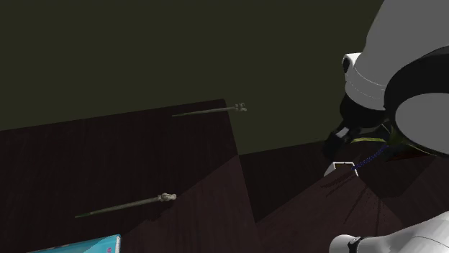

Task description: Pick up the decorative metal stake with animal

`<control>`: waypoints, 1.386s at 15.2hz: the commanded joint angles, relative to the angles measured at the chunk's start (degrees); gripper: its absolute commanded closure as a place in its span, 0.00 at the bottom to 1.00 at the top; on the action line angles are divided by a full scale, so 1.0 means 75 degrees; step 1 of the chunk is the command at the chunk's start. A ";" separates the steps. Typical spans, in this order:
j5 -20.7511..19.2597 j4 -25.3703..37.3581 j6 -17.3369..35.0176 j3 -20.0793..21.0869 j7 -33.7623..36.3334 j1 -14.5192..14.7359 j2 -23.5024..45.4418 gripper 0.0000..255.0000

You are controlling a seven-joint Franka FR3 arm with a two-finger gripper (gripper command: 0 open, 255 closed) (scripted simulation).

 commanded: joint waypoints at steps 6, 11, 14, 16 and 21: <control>-0.0322 0.0193 0.1278 -0.0140 -0.0880 0.0192 0.1218 0.00; -0.0567 0.0629 0.2408 -0.0209 -0.1682 0.0376 0.2515 0.00; -0.0686 0.0995 0.2997 -0.0210 -0.2132 0.0479 0.3305 0.00; -0.0759 0.1278 0.3351 -0.0197 -0.2420 0.0547 0.3829 0.00; -0.0936 0.2107 0.4093 -0.0113 -0.3098 0.0709 0.5120 0.00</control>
